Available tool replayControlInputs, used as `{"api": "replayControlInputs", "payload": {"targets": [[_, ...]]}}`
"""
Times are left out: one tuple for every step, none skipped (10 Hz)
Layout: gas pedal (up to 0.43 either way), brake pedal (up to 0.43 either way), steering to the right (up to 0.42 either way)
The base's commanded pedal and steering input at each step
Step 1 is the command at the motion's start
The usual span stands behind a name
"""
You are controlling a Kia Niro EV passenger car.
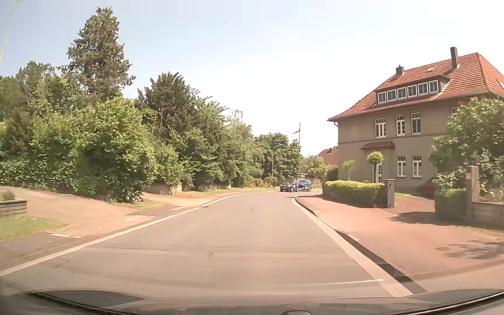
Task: Follow the waypoints while adhering to traffic rules and regulations
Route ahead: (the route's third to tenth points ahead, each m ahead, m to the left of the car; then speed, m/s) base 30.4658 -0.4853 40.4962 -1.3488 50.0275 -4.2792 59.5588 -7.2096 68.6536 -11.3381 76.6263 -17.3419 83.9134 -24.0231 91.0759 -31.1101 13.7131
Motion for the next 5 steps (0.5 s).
{"api": "replayControlInputs", "payload": {"targets": [[0.087,0.000,0.005],[0.087,0.000,0.005],[0.087,0.000,0.004],[0.087,0.000,0.004],[0.087,0.000,0.004]]}}
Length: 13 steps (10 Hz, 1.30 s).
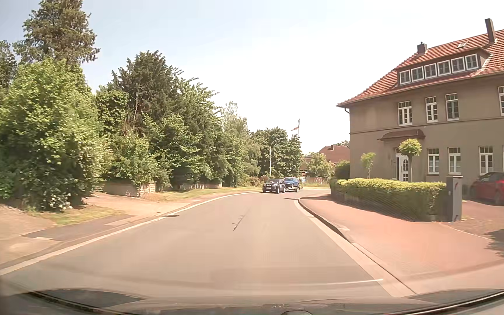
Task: Follow the waypoints while adhering to traffic rules and regulations
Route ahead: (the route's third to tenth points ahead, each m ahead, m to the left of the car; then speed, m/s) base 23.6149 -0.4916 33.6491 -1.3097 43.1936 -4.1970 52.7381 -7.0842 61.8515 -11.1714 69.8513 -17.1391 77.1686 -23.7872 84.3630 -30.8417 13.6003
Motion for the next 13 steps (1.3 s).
{"api": "replayControlInputs", "payload": {"targets": [[0.087,0.000,0.002],[0.087,0.000,0.001],[0.087,0.000,0.001],[0.087,0.000,0.001],[0.079,0.000,0.001],[0.079,0.000,0.001],[0.079,0.000,0.001],[0.079,0.000,0.002],[0.079,0.000,0.005],[0.079,0.000,0.010],[0.079,0.000,0.016],[0.079,0.000,0.022],[0.079,0.000,0.027]]}}
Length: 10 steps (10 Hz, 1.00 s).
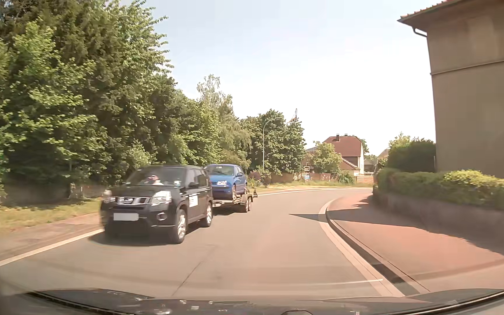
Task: Follow the waypoints while adhering to traffic rules and regulations
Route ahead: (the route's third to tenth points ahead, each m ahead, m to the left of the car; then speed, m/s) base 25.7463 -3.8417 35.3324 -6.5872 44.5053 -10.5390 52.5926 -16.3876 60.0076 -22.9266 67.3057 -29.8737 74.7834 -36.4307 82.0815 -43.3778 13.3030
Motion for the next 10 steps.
{"api": "replayControlInputs", "payload": {"targets": [[0.087,0.000,0.028],[0.087,0.000,0.028],[0.087,0.000,0.028],[0.087,0.000,0.029],[0.087,0.000,0.036],[0.087,0.000,0.043],[0.079,0.000,0.049],[0.087,0.000,0.053],[0.110,0.000,0.057],[0.118,0.000,0.060]]}}
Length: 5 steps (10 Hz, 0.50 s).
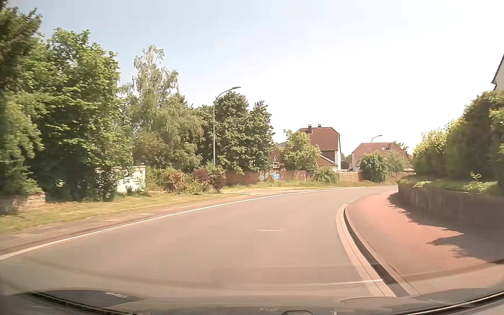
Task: Follow the waypoints while adhering to traffic rules and regulations
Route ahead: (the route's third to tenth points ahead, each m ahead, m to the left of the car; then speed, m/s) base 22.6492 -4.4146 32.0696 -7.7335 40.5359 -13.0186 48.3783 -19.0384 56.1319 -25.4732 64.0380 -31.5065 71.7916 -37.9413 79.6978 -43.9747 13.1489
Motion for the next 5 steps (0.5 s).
{"api": "replayControlInputs", "payload": {"targets": [[0.118,0.000,0.062],[0.118,0.000,0.063],[0.130,0.000,0.063],[0.130,0.000,0.063],[0.130,0.000,0.065]]}}
